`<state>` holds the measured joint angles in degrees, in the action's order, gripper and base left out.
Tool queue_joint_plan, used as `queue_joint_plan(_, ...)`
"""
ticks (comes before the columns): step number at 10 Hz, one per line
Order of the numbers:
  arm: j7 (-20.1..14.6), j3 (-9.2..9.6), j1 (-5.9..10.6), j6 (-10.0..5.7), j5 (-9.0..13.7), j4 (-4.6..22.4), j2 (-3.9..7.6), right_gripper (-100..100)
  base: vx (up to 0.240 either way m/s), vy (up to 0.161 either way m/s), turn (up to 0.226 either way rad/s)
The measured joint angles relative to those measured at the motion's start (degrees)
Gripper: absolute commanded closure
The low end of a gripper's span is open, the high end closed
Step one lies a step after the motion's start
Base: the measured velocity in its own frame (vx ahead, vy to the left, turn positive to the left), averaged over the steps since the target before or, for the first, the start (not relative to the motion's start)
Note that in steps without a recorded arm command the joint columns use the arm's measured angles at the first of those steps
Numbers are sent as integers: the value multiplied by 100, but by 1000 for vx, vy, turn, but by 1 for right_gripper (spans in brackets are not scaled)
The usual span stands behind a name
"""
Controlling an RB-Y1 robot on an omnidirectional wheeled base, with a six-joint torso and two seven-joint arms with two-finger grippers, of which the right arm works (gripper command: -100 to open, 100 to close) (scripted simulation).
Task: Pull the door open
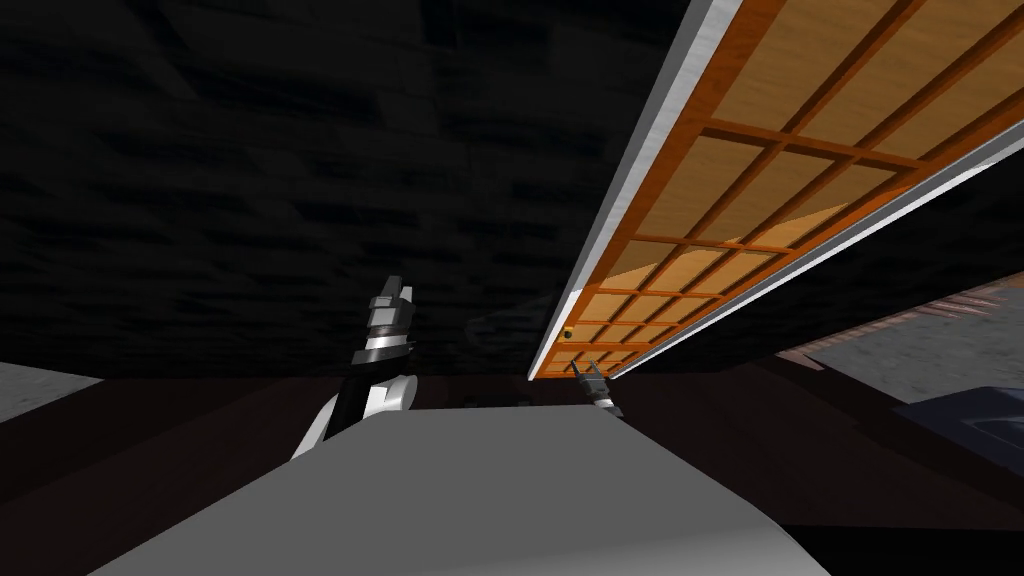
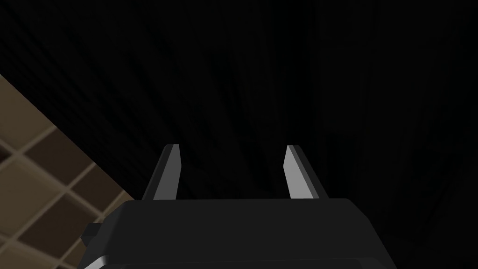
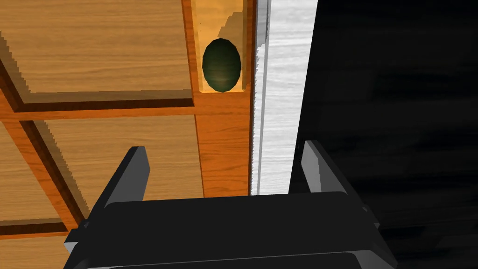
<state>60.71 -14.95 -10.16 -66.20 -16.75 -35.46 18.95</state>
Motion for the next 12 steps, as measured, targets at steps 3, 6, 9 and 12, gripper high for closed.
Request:
queue_joint_plan(3, 37, -20, 48, 91, 16, -30, -42, -100, 210, -21, 38)
queue_joint_plan(6, 90, -50, 155, 195, 41, -4, -78, -100, 202, -9, 35)
queue_joint_plan(9, 109, -47, 139, 195, 39, 26, -102, 100, 2, 2, -4)
queue_joint_plan(12, 110, -54, 160, 208, 45, 16, -96, 100, -5, -3, 4)
